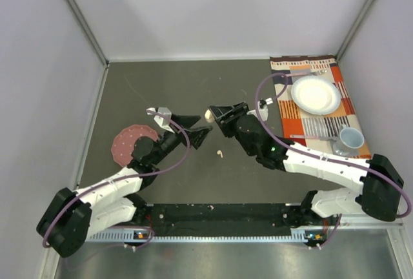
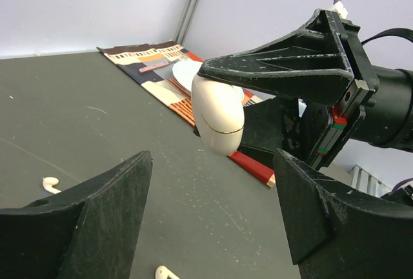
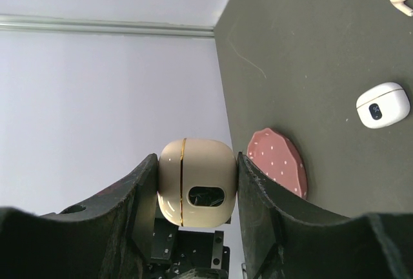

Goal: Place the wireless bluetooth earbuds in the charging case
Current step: Pass from the right arm to the left

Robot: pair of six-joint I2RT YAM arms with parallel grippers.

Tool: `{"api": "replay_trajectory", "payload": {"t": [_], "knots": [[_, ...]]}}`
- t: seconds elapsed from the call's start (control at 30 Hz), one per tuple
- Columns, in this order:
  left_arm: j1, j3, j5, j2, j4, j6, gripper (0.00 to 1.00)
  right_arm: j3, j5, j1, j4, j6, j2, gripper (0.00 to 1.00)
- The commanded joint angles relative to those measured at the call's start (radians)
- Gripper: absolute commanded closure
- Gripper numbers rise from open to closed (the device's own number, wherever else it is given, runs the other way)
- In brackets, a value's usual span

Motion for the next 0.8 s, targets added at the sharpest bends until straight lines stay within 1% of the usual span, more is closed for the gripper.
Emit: {"api": "replay_trajectory", "payload": {"t": [0.0, 0.2, 0.33, 0.43, 0.47, 0.5, 0.63, 0.77], "knots": [[-0.022, 0.001, -0.05, 0.033, 0.152, -0.007, 0.2, 0.028, -0.006, 0.016, 0.047, 0.004, 0.018, 1.0], [-0.067, -0.011, -0.136, 0.074, 0.22, 0.03, 0.23, 0.025, 0.005, 0.026, 0.055, 0.004, 0.021, 1.0], [-0.082, -0.015, -0.141, 0.12, 0.256, 0.03, 0.26, 0.022, 0.002, 0.032, 0.067, 0.003, 0.023, 1.0], [-0.09, -0.032, -0.171, 0.143, 0.315, 0.023, 0.33, 0.022, -0.001, 0.037, 0.074, 0.004, 0.02, 1.0], [-0.091, -0.032, -0.176, 0.148, 0.328, 0.023, 0.38, 0.02, -0.001, 0.037, 0.075, 0.005, 0.02, 1.0], [-0.094, -0.032, -0.178, 0.154, 0.329, 0.023, 0.4, 0.017, -0.001, 0.037, 0.077, 0.005, 0.02, 1.0], [-0.1, -0.035, -0.202, 0.166, 0.348, 0.023, 0.43, 0.02, -0.004, 0.045, 0.077, 0.004, 0.023, 1.0], [-0.11, -0.038, -0.225, 0.17, 0.365, 0.021, 0.42, 0.022, -0.001, 0.048, 0.077, 0.005, 0.027, 1.0]]}}
